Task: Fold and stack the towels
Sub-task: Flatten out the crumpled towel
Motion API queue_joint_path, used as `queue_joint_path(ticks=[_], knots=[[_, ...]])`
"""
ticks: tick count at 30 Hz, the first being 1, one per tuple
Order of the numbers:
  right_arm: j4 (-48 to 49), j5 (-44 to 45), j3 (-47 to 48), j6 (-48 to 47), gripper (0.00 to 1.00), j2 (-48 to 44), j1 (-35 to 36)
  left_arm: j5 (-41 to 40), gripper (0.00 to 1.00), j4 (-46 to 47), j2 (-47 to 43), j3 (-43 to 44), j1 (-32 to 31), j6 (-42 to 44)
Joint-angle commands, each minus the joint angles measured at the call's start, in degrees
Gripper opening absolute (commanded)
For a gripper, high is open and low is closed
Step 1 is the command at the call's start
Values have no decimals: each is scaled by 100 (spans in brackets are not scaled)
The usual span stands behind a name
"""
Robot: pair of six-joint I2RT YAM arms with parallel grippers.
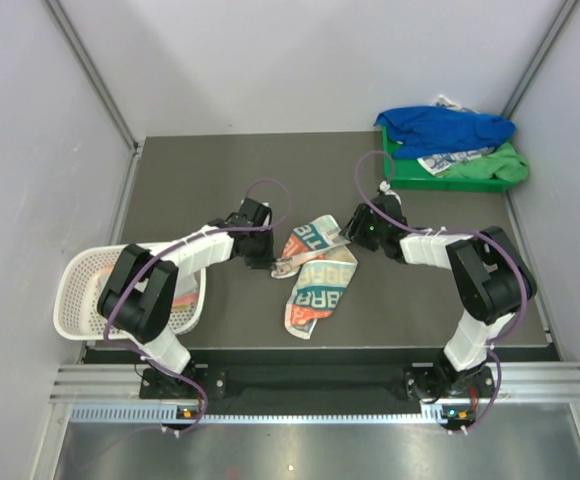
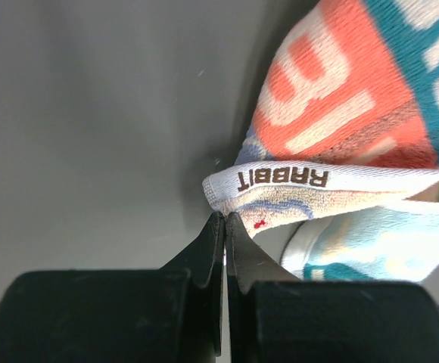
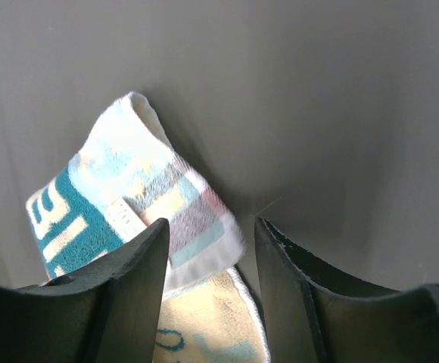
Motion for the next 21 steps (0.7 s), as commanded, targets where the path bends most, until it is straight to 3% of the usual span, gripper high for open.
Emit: queue_joint_path(ticks=[1,13,16,21], knots=[[211,-62,-193,144,50,-93,82,-130,0,261,-294,-232,52,-137],[369,-273,27,347,49,162,170,-77,0,279,-338,-285,52,-102],[387,-308,-34,373,42,48,249,-86,0,262,-355,-285,61,-84],[379,-335,-228,417,17,-285,249,-182,0,87,-574,-145,52,-5]])
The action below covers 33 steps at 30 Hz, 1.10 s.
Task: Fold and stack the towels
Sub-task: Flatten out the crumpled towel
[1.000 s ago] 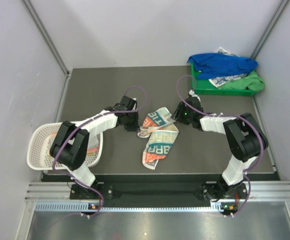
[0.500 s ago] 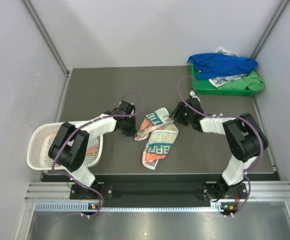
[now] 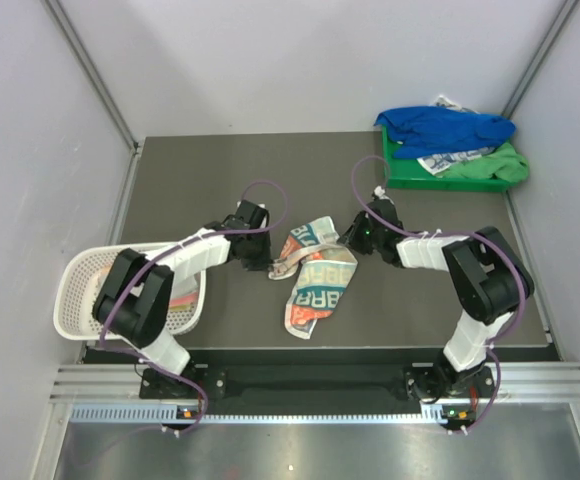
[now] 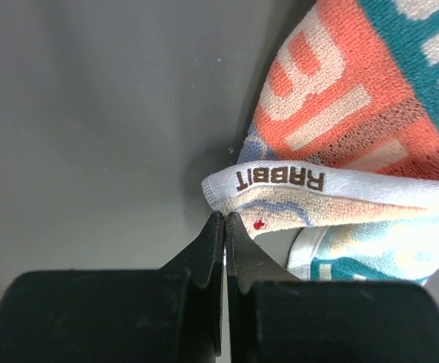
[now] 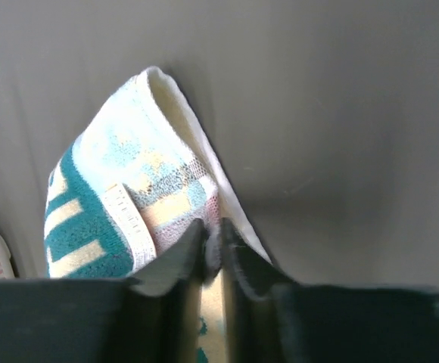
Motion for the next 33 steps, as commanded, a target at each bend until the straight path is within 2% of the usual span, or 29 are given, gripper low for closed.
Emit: queue_joint_path(ticks=[1,2,6,12,18,19,25,33], knots=[[20,-42,-99,39,11,-411,63,-145,0,-1,-465,185,21,124],[-146,45,-91,-31,0,-499,63,-189,0,-72,-622,308,12,229],[-602,292,41,-400,0,-1410,81,-365,0,-580,-1185,756,-75,633],[-1630,721,892,-1489,0,-3018,195,-392,0,-1109,-2336,1714,-453,1477],[-2397,811,1912,-2298,0,-4145,397,293,0,-1092,-3391,2611,-629,2084],[-2519,811,2113,-2360,0,-4260,441,607,0,-1040,-3575,2829,-638,2119],[-2845,618,2809,-2545,0,-5016,573,1593,0,-890,-3902,3709,-638,2251],[-3345,161,3625,-2519,0,-5658,573,1999,0,-591,-4192,4097,-638,1953]])
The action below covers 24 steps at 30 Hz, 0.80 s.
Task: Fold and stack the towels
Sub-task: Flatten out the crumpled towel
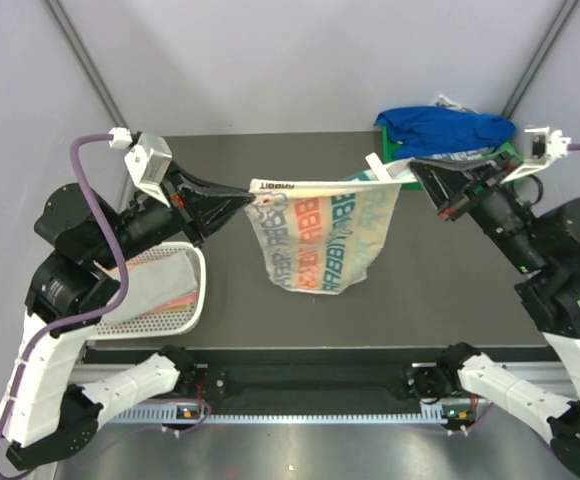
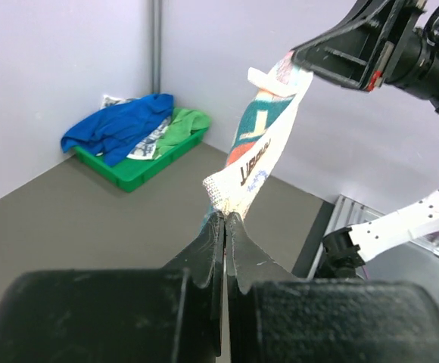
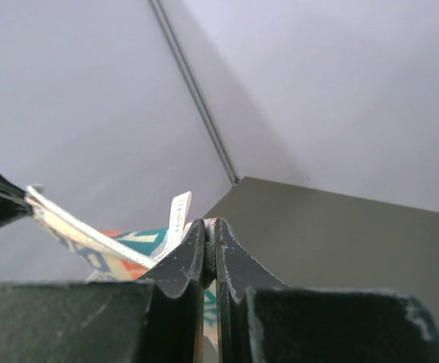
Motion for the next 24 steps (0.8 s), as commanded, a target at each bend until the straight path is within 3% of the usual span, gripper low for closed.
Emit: queue_joint_path(ticks=[1,9,16,19,20,24], knots=[[-345,21,613,-106,0,-172,-17,137,0,390,-199,320,24,-165],[-847,2,1237,167,0,258,-17,-942,0,619,-59,373,33,-588],[-944,494,1440,-78,0,1364,-52,-1874,0,514,1063,303,59,-615],[-654,234,1361,-88,0,2233,-315,-1335,0,785,1670,40,628,-850],[-523,49,1317,-44,0,2705,-412,-1131,0,934,1838,-74,1109,-956],[556,-664,1158,193,0,3877,-921,-585,0,1961,3118,-540,1894,-1326]])
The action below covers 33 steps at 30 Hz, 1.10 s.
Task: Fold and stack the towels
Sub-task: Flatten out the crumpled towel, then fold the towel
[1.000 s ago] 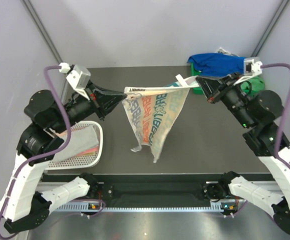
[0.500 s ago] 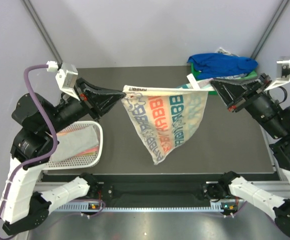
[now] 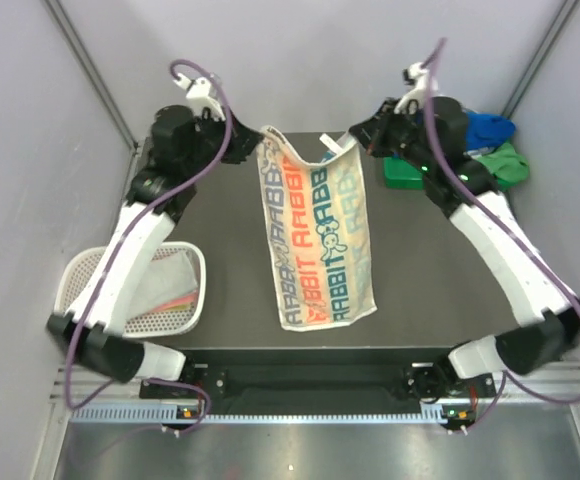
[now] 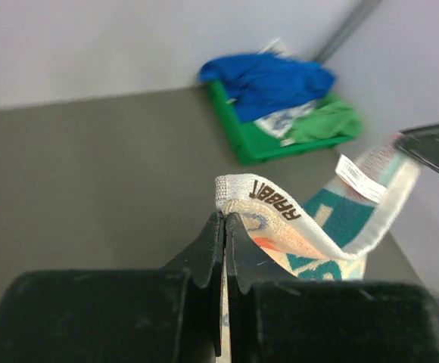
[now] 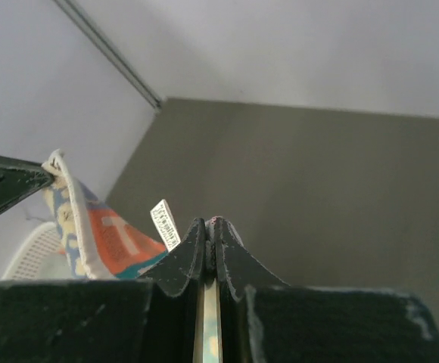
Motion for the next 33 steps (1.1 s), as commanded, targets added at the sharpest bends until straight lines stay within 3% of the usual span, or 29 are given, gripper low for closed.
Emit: queue_joint_path(ticks=[1,5,9,14,20,23,33], knots=[[963,-564,-77,180,0,971,-402,476,0,999,1074,-300,569,-436],[1272,-1135,713,549,0,2656,-867,652,0,1388,2471,278,886,-586],[1518,-1584,1434,997,0,3539,-1228,1030,0,1485,3649,1130,1001,-832],[1571,-1830,1314,1156,0,3655,-1404,1048,0,1598,3643,1045,1001,-894],[1694,-1936,251,1244,0,3085,-1466,1101,0,1616,3072,150,957,-1017],[1817,-1971,-810,1332,0,2671,-1466,1013,0,1888,2607,-999,843,-1113],[2204,-1962,-3282,1499,0,1308,-1431,846,0,2627,1324,-3480,315,-1087]])
